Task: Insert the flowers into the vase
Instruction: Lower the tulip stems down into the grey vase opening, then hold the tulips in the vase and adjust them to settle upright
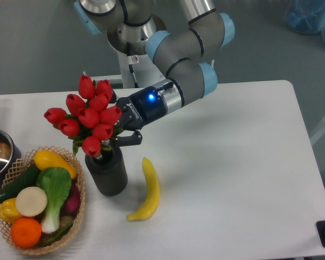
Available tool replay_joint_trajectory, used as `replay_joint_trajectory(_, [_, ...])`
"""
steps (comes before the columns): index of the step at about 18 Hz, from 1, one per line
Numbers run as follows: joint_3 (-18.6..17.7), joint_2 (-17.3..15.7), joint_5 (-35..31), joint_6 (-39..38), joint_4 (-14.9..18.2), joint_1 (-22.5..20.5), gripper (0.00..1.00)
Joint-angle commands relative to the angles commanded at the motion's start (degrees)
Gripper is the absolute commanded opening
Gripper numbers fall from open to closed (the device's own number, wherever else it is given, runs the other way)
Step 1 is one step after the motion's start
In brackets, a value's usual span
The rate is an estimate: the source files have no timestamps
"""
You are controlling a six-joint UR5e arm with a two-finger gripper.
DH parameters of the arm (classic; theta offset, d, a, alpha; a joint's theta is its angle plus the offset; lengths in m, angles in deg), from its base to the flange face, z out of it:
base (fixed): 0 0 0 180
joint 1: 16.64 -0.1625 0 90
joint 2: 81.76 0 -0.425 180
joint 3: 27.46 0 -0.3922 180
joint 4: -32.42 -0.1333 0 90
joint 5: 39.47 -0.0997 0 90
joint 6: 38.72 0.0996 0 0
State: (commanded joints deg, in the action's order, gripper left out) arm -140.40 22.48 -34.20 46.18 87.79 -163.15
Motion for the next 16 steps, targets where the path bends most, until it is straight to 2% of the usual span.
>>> replay_joint_trajectory(16, [-0.09, 1.41, -2.46, 1.41, -0.09, -0.26, 0.46])
